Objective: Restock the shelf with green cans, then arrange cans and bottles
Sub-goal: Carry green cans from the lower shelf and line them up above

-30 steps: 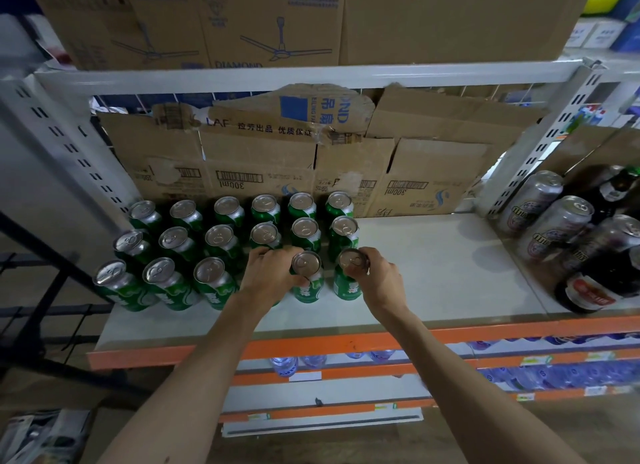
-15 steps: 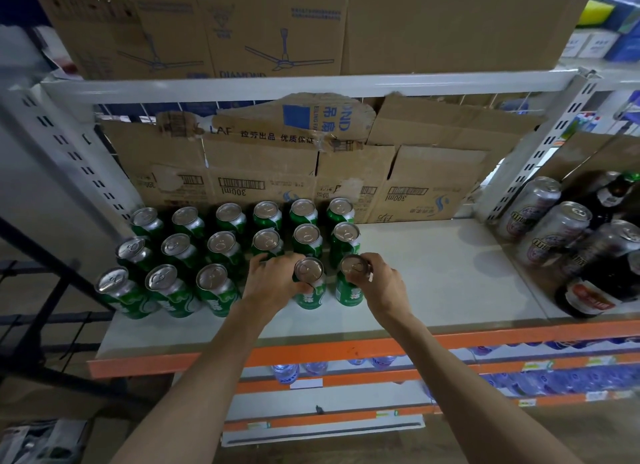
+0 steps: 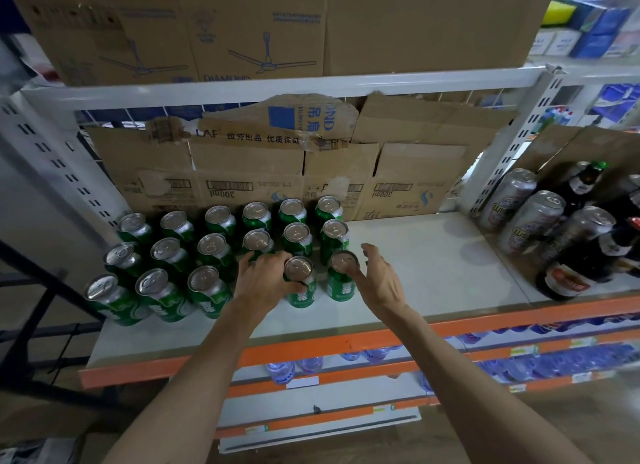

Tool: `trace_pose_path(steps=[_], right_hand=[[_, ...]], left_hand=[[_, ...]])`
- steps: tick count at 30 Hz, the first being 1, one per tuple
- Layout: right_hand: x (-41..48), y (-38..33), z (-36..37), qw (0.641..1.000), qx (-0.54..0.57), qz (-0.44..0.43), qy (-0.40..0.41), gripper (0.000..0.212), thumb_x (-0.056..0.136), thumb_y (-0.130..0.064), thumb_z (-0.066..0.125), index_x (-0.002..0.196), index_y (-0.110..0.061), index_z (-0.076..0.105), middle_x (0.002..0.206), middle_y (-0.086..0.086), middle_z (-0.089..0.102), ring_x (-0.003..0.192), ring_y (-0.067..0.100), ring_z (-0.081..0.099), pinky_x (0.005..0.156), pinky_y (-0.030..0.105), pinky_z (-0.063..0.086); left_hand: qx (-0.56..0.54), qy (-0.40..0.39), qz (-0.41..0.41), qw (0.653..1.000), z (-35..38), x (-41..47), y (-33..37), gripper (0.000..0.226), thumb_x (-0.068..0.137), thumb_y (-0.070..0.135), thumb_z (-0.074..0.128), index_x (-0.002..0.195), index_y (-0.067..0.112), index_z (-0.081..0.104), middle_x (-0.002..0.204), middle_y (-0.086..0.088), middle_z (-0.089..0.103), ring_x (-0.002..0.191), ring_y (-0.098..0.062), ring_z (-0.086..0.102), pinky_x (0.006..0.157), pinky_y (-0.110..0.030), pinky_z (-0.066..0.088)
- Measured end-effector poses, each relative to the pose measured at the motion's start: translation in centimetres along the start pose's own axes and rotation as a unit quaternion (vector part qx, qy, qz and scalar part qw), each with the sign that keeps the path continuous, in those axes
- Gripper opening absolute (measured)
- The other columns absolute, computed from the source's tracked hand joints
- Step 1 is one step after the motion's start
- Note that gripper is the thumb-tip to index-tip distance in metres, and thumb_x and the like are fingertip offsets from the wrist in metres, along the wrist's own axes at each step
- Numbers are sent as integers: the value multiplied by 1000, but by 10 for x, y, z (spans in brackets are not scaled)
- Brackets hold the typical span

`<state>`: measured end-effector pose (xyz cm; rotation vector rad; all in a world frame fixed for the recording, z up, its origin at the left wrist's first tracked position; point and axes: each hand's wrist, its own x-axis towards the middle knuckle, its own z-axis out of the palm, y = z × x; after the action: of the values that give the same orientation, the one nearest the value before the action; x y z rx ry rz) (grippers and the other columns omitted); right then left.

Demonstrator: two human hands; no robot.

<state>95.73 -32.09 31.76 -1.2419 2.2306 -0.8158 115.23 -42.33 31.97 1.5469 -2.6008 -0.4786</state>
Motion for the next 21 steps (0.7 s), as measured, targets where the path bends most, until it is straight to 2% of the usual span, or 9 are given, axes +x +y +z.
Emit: trace_pose_path(steps=[3,6,8,10,12,14,18,21], right_hand=[[-12,9,-11,1000,-13,3,20,59,97,-41,54,142,-7,35,140,19,51,123,36,52,94,43,45],[-30,26,-33,999,-17,15,40,53,99,-37,52,139,-5,38,138,20,51,124,35,50,95,41,41],[-47,43,-52,998,-35,25,53,50,100,-39,49,138,-7,39,136,18,52,123,34,51,96,42,41],[-65,62,-76,995,-58,41,75,49,101,-41,47,137,-9,42,135,14,54,122,32,51,95,41,41],[-86,86,-106,991,-69,55,104,47,100,-39,48,136,-10,46,132,13,56,122,31,51,95,39,40],[-109,117,-141,986,-78,67,135,42,99,-35,50,131,-9,51,126,14,58,119,32,52,93,38,41],[-170,200,-224,968,-88,125,200,26,96,-30,51,107,-7,56,110,15,62,106,34,56,82,40,42],[-232,275,-282,950,-77,186,238,26,97,-28,51,109,-6,58,112,17,64,105,34,59,83,41,45]], left_hand=[[15,-3,10,1000,-2,-3,3,67,60,68,75,112,32,54,111,8,63,117,-19,54,105,-46,25],[20,35,45,998,-11,-6,28,83,64,72,72,130,26,50,127,2,58,125,-22,49,107,-51,31],[7,88,91,992,-19,-9,65,72,78,68,64,132,21,53,130,-2,59,123,-23,52,105,-48,37],[-29,101,142,984,-19,-9,115,50,91,52,59,127,18,58,127,-3,62,118,-22,56,100,-42,42],[-32,72,201,976,-7,-13,175,34,95,36,57,124,18,60,128,-3,61,118,-23,56,98,-40,43],[-34,24,246,968,16,-23,241,30,95,28,57,123,20,59,127,-3,61,118,-24,55,98,-39,42],[-16,-76,328,942,76,-63,372,29,93,24,57,121,15,59,124,-8,60,118,-28,55,98,-41,42],[-11,-117,381,917,120,-108,460,24,91,26,59,113,16,61,113,-8,62,110,-29,59,92,-44,47]])
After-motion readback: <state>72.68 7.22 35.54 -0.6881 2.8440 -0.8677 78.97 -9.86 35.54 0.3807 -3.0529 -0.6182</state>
